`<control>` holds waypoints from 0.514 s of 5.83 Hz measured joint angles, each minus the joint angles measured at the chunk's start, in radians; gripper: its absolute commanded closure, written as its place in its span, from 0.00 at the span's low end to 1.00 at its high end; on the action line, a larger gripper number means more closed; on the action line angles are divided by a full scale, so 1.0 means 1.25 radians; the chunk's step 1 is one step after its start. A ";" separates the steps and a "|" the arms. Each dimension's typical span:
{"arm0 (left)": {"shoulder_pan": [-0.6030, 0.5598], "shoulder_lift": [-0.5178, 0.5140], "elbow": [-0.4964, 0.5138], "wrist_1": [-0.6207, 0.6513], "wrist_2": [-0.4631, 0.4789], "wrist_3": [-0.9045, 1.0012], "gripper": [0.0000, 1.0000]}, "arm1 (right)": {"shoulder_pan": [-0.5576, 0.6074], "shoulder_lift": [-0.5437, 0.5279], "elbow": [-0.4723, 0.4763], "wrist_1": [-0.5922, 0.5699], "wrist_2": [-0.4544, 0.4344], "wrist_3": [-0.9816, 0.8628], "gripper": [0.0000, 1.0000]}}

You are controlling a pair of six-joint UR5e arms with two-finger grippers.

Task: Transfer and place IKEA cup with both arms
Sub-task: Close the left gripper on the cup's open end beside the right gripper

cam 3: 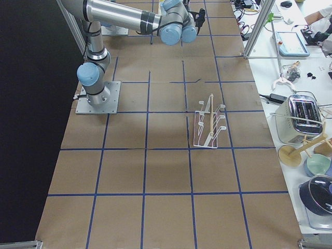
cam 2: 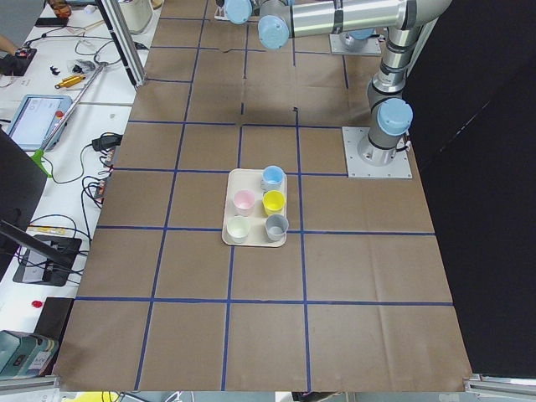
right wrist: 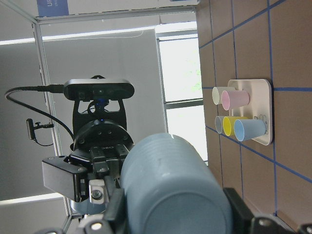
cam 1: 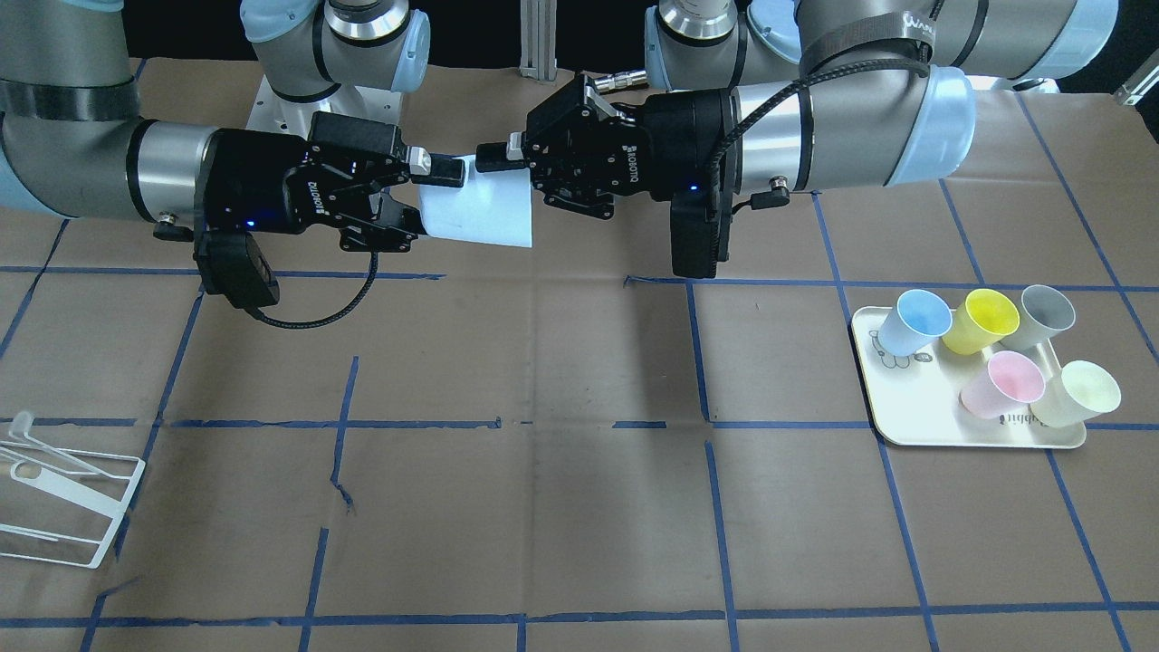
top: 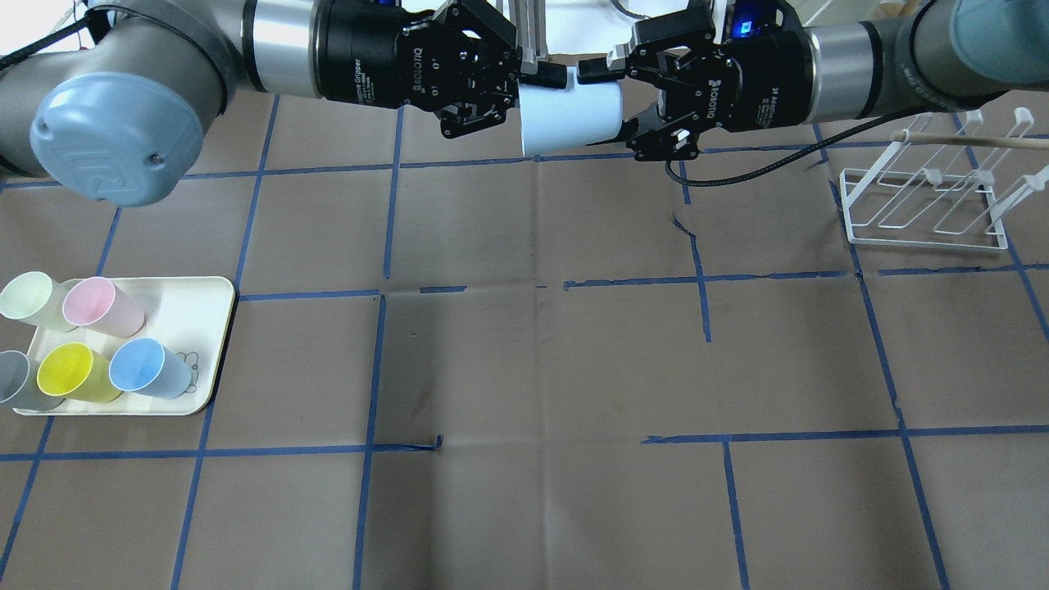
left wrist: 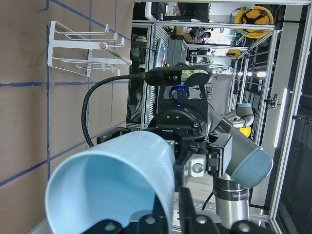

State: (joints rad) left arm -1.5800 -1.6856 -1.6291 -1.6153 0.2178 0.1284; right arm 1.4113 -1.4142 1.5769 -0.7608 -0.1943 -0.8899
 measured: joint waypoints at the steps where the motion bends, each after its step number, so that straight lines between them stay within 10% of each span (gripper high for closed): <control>1: 0.000 0.001 0.000 0.000 0.000 -0.001 1.00 | 0.000 -0.001 0.000 0.000 0.001 0.001 0.31; 3: 0.000 0.001 0.000 -0.001 0.001 0.000 0.99 | -0.001 -0.002 -0.001 0.000 0.004 0.001 0.18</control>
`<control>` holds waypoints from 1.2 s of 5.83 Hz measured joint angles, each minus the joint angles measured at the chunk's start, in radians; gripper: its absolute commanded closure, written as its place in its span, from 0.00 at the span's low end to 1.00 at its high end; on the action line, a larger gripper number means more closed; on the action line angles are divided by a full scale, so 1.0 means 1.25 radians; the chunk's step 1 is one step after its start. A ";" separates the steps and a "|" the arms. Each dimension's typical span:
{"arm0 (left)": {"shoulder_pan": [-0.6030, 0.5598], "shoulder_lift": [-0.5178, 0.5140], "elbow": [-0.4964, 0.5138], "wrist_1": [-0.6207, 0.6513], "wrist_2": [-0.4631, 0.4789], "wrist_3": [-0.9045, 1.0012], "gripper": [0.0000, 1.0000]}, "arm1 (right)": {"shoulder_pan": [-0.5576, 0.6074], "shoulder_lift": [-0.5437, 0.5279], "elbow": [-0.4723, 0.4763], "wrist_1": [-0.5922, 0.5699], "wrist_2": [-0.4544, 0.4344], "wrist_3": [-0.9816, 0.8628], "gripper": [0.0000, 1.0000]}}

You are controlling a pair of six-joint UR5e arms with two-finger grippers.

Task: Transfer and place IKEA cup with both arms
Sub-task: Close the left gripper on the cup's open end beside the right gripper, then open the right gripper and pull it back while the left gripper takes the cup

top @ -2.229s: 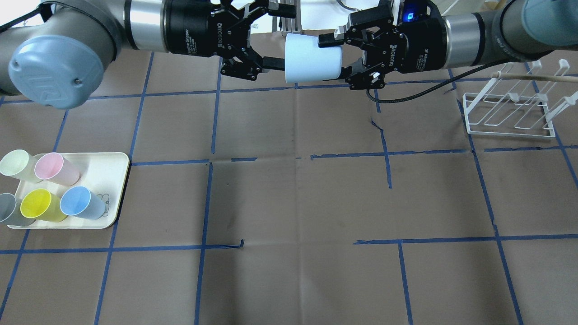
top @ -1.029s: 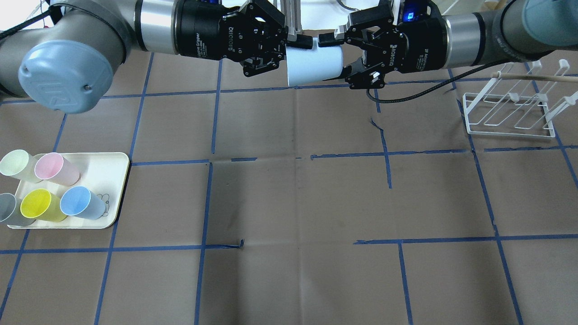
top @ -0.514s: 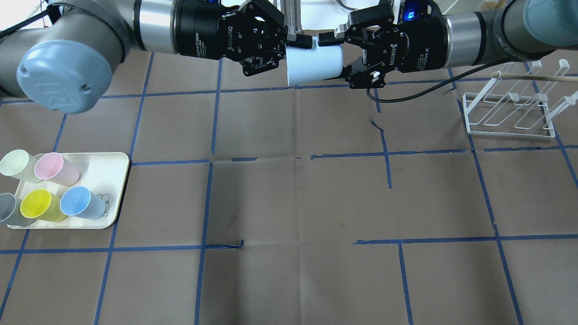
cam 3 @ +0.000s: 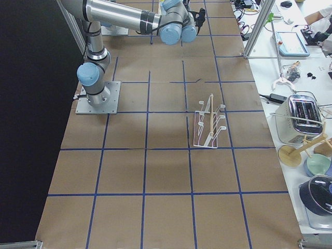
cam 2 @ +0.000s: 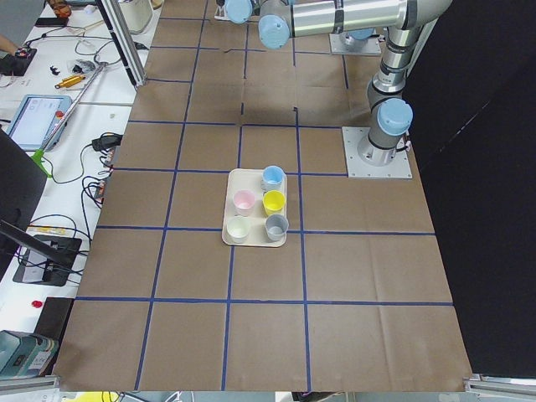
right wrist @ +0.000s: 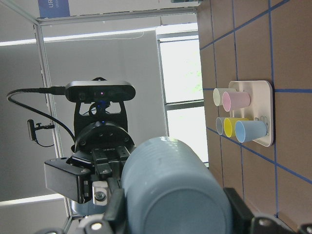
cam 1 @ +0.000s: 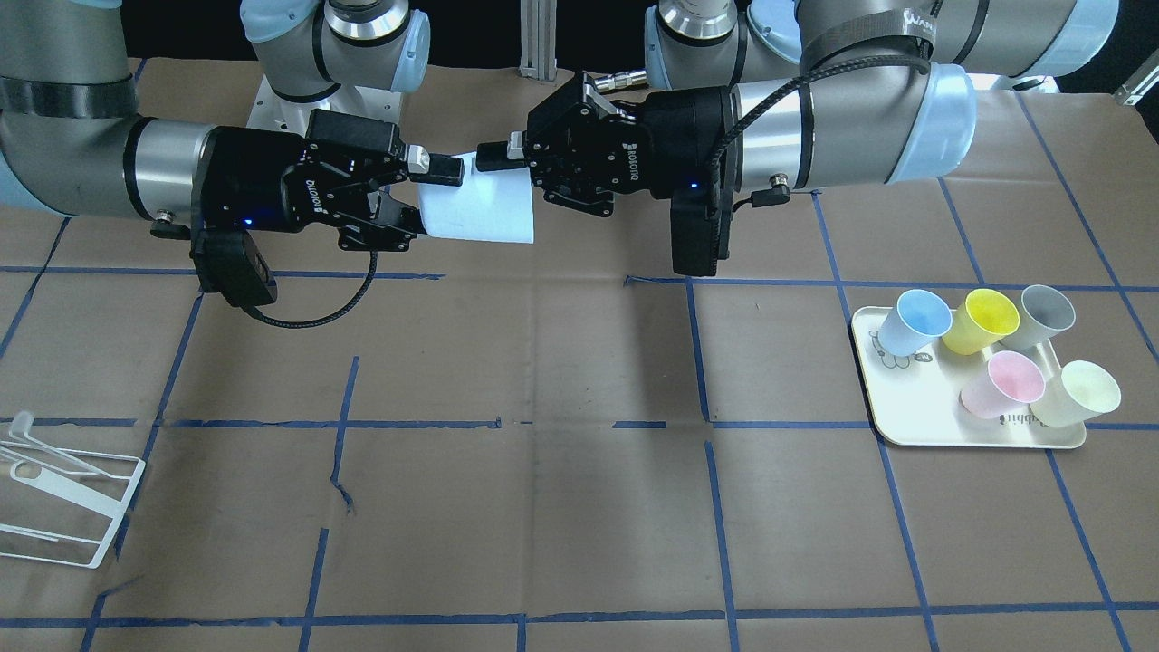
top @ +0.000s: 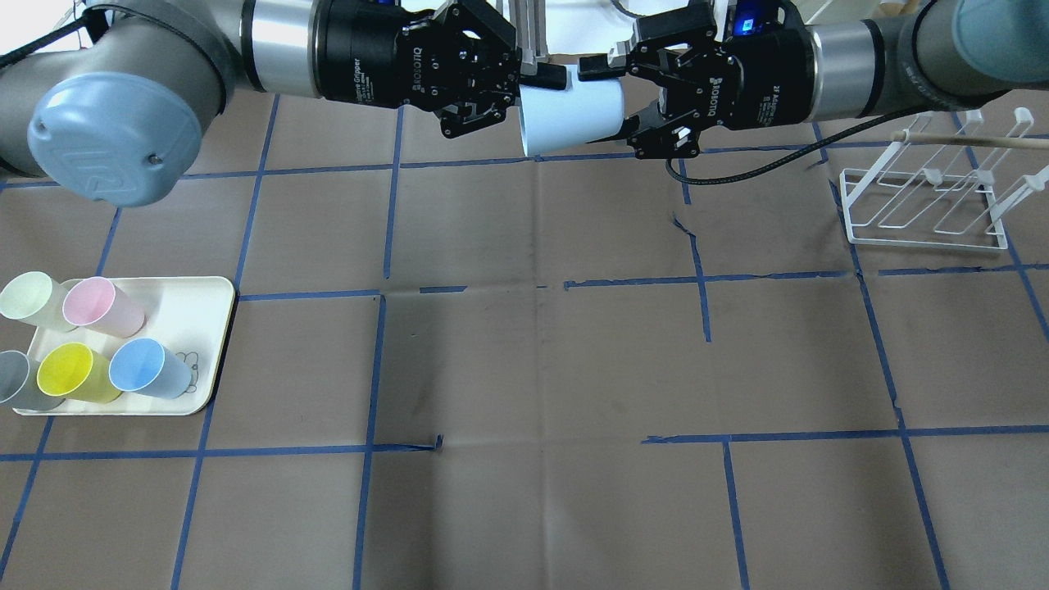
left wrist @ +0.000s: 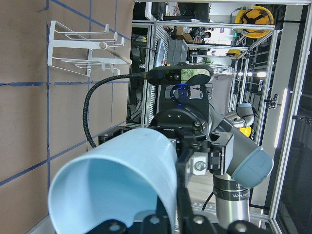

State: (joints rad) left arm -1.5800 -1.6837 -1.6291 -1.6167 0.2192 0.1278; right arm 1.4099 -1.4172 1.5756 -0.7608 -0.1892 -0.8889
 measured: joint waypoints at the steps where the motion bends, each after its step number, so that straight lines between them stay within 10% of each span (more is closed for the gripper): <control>1: 0.000 0.001 0.000 0.000 0.000 0.001 0.99 | 0.000 0.000 0.000 0.000 0.000 0.000 0.03; 5: 0.003 0.002 0.003 0.001 0.023 0.003 1.00 | -0.002 0.001 -0.006 -0.007 -0.002 0.041 0.00; 7: 0.034 0.005 0.015 0.001 0.185 -0.022 0.99 | -0.033 0.002 -0.009 -0.113 -0.054 0.120 0.00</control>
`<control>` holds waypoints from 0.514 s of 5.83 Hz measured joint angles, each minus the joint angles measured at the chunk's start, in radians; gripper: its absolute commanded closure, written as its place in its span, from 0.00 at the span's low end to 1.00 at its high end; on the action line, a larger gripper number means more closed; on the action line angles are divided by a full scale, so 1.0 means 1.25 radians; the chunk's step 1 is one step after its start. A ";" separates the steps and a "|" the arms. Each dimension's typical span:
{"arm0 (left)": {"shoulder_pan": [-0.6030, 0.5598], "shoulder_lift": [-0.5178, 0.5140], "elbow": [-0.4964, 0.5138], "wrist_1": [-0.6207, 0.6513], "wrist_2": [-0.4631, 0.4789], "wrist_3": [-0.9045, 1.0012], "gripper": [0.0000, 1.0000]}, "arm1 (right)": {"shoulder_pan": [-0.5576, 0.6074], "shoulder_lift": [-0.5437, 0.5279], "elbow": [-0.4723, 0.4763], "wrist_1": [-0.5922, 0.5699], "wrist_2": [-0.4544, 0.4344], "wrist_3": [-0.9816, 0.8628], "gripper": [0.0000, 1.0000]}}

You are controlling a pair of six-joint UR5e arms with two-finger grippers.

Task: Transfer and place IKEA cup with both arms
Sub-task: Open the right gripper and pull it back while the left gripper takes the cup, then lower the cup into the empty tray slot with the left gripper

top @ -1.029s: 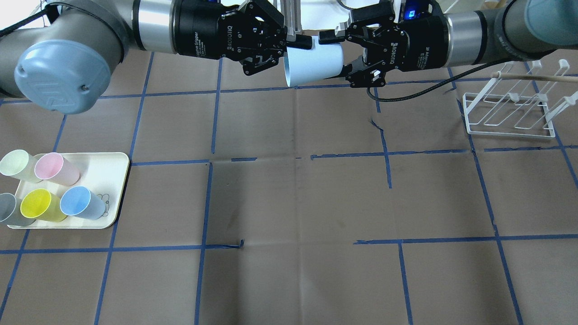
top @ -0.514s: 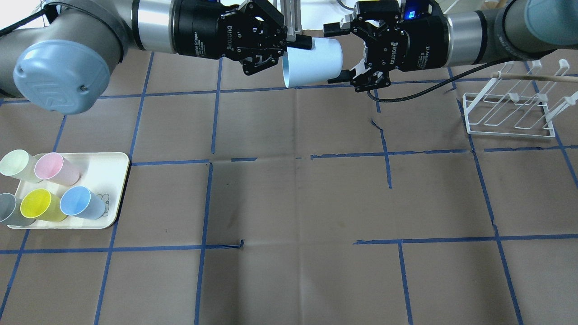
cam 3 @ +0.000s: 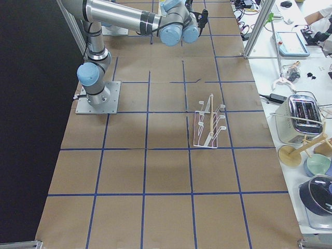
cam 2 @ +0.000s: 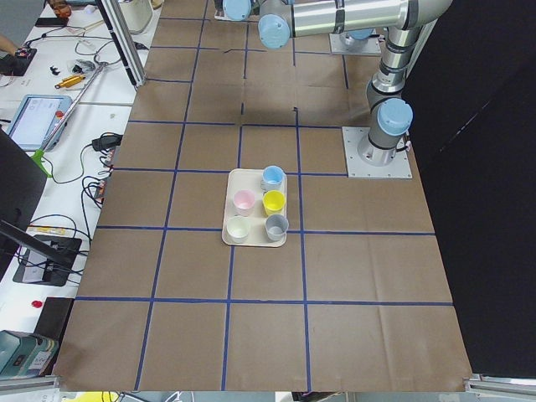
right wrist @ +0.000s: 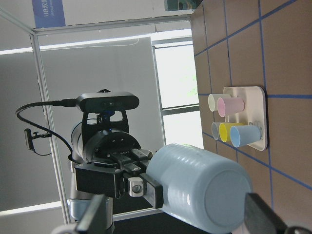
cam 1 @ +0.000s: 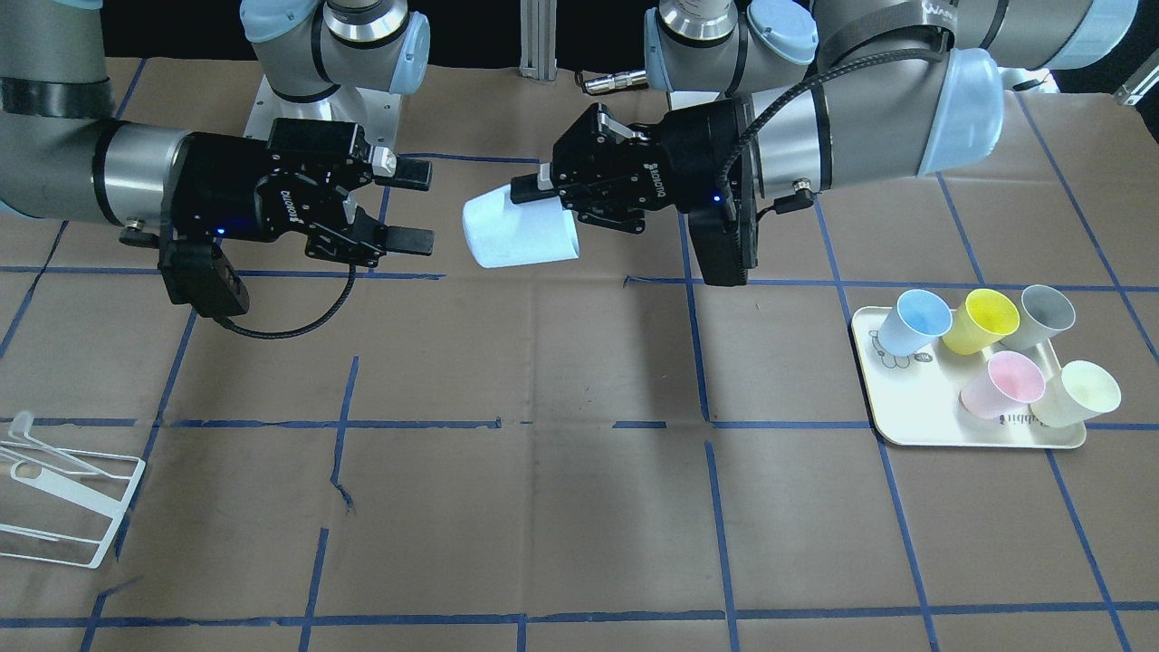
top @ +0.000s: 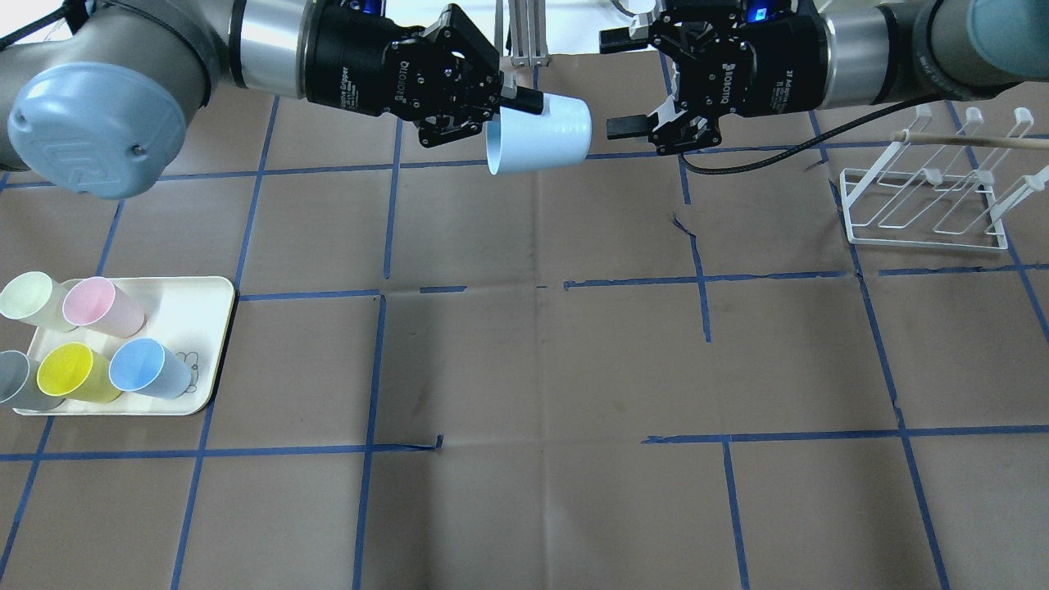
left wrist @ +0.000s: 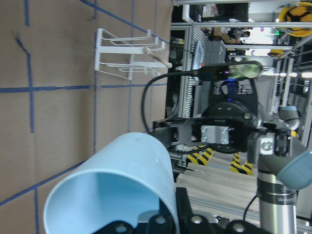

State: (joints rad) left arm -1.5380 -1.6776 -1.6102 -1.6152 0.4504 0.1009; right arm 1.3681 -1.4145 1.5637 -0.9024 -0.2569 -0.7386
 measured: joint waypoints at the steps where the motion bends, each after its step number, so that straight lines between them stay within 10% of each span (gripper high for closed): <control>1: 0.031 0.005 0.002 0.000 0.131 -0.017 0.99 | -0.023 -0.002 0.000 -0.140 -0.090 0.130 0.00; 3: 0.097 -0.004 -0.011 0.007 0.453 -0.010 0.99 | -0.039 -0.028 0.000 -0.416 -0.297 0.407 0.00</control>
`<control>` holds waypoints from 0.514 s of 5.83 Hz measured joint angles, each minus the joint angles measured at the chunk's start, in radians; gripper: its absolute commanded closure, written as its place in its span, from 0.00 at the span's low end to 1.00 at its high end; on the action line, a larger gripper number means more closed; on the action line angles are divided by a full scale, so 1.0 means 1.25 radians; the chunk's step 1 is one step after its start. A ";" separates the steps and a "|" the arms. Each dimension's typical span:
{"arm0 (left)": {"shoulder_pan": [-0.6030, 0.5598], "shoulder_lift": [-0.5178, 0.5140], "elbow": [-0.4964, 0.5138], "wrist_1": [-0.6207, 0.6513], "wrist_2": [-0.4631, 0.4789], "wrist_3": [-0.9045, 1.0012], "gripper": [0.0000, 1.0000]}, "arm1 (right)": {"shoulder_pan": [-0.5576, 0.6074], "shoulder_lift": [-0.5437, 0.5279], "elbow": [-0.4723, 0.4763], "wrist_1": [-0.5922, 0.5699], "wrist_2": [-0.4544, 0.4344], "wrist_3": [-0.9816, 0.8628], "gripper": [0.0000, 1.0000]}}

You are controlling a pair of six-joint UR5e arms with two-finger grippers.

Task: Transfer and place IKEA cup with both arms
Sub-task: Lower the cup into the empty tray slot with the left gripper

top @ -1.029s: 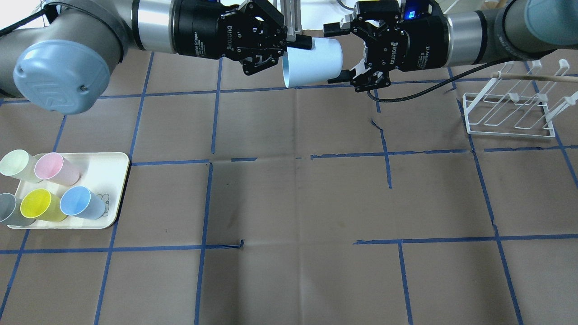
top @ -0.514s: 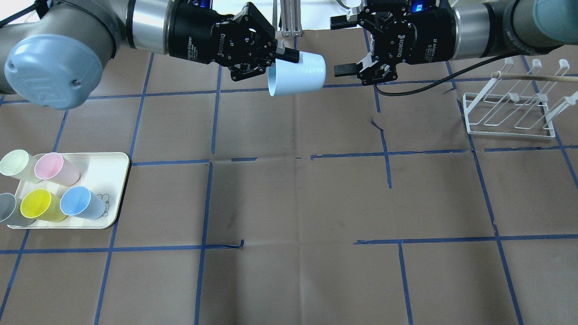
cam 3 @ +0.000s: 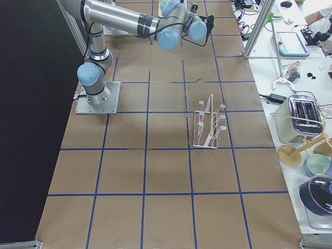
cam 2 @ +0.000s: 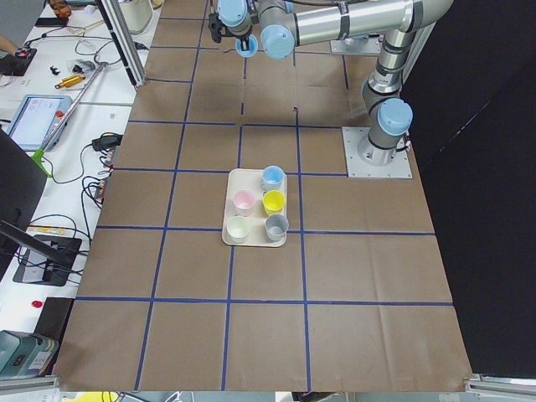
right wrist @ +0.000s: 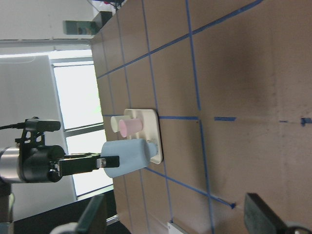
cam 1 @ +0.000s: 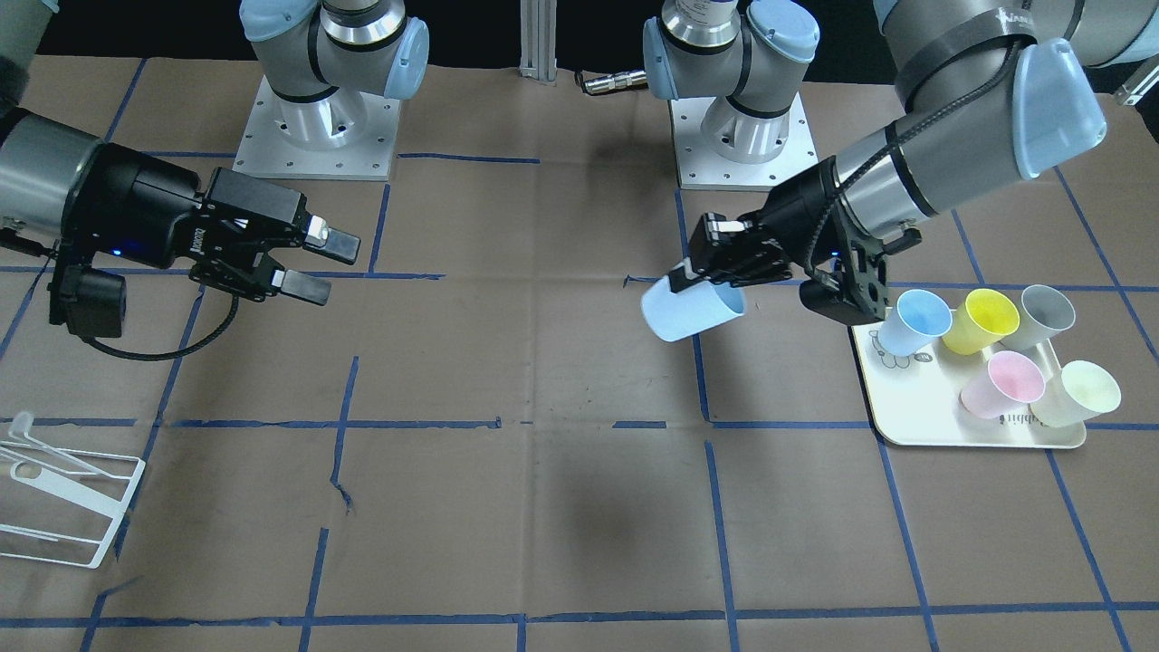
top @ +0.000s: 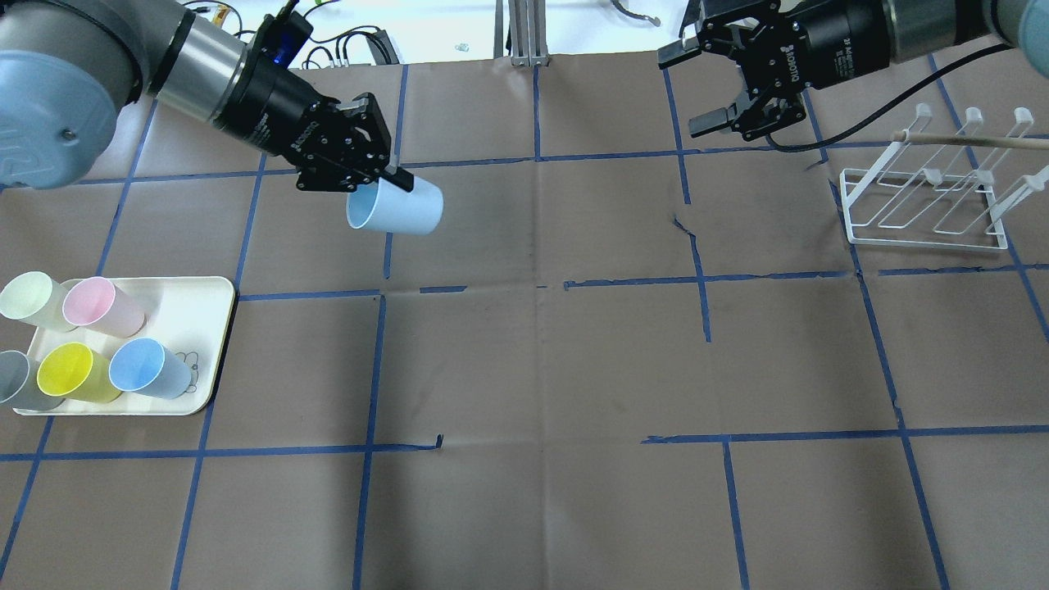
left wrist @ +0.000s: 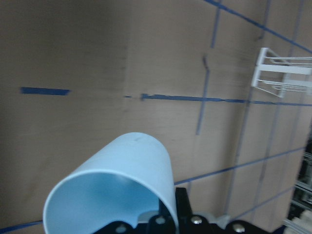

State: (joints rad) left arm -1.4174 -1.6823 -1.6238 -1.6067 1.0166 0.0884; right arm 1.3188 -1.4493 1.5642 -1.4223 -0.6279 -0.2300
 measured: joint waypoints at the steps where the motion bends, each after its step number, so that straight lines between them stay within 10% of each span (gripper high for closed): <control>1: 0.025 -0.017 -0.004 0.017 0.152 0.023 0.99 | 0.002 -0.018 0.001 -0.061 -0.104 0.061 0.00; 3: 0.056 -0.093 -0.004 0.108 0.424 0.081 0.99 | 0.018 -0.039 0.001 -0.161 -0.293 0.151 0.00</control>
State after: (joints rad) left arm -1.3475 -1.7990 -1.6292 -1.4720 1.5465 0.1890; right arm 1.3412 -1.4983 1.5659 -1.6234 -0.9936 -0.0412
